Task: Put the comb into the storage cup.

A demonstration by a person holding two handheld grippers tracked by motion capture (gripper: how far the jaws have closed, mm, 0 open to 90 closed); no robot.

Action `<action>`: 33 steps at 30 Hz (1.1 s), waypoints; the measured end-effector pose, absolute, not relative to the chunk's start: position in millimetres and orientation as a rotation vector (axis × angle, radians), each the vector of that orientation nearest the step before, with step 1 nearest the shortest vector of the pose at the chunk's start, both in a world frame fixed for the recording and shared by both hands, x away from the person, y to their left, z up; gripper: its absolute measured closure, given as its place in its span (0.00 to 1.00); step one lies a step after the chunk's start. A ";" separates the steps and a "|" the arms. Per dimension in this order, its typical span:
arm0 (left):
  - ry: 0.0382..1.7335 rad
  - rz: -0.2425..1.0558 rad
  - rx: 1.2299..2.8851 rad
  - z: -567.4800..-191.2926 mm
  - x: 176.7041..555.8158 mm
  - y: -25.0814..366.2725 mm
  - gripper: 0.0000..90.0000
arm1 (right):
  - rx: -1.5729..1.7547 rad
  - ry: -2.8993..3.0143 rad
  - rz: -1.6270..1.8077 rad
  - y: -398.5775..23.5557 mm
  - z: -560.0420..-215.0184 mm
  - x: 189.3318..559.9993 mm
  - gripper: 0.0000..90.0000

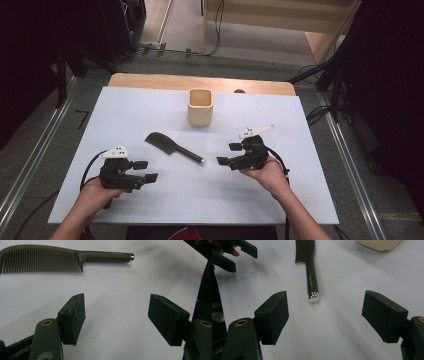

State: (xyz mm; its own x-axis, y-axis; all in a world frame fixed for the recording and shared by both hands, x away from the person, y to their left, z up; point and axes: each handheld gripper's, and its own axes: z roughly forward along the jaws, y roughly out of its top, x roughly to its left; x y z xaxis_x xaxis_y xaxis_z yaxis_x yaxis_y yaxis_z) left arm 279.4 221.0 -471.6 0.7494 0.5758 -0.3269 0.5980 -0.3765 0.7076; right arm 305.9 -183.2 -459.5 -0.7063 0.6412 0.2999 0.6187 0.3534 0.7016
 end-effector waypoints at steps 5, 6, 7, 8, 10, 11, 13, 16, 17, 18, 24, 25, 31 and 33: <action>0.885 -0.031 2.063 -472.0 279.5 221.1 0.34 | 1.192 2.566 1.317 -176.7 -458.9 309.7 0.22; 0.885 -0.030 2.060 -471.9 279.5 221.1 0.34 | 1.183 2.570 1.321 -173.3 -458.9 311.9 0.22; 0.885 -0.030 2.060 -471.9 279.5 221.1 0.34 | 1.183 2.570 1.321 -173.3 -458.9 311.9 0.22; 0.885 -0.032 2.058 -471.8 279.5 221.2 0.34 | 1.176 2.574 1.325 -169.9 -459.0 314.0 0.22; 0.884 -0.031 2.061 -471.7 279.3 221.0 0.34 | 1.177 2.577 1.322 -166.3 -458.7 315.6 0.22; 0.884 -0.031 2.061 -471.7 279.3 221.0 0.34 | 1.177 2.577 1.322 -166.3 -458.7 315.6 0.22; 0.884 -0.032 2.060 -471.7 279.3 221.1 0.34 | 1.166 2.580 1.324 -161.9 -458.7 318.0 0.22; 0.883 -0.031 2.054 -471.5 279.5 221.4 0.34 | 1.157 2.581 1.333 -156.9 -458.6 321.0 0.22; 0.883 -0.031 2.054 -471.5 279.5 221.4 0.34 | 1.159 2.584 1.330 -155.3 -458.5 321.8 0.22; 0.884 -0.033 2.053 -471.3 279.7 221.7 0.34 | 1.160 2.584 1.329 -153.6 -458.4 322.6 0.23; 0.883 -0.034 2.054 -471.5 279.6 221.4 0.34 | 1.146 2.590 1.319 -145.7 -460.0 327.6 0.23; 0.884 -0.035 2.052 -471.5 279.6 221.4 0.34 | 1.146 2.590 1.319 -145.7 -460.0 327.6 0.23; 0.883 -0.035 2.051 -471.3 279.6 221.7 0.34 | 1.147 2.593 1.318 -139.0 -462.8 332.2 0.24; 0.884 -0.035 2.048 -471.2 279.7 221.8 0.34 | 1.150 2.595 1.323 -135.1 -464.4 333.8 0.24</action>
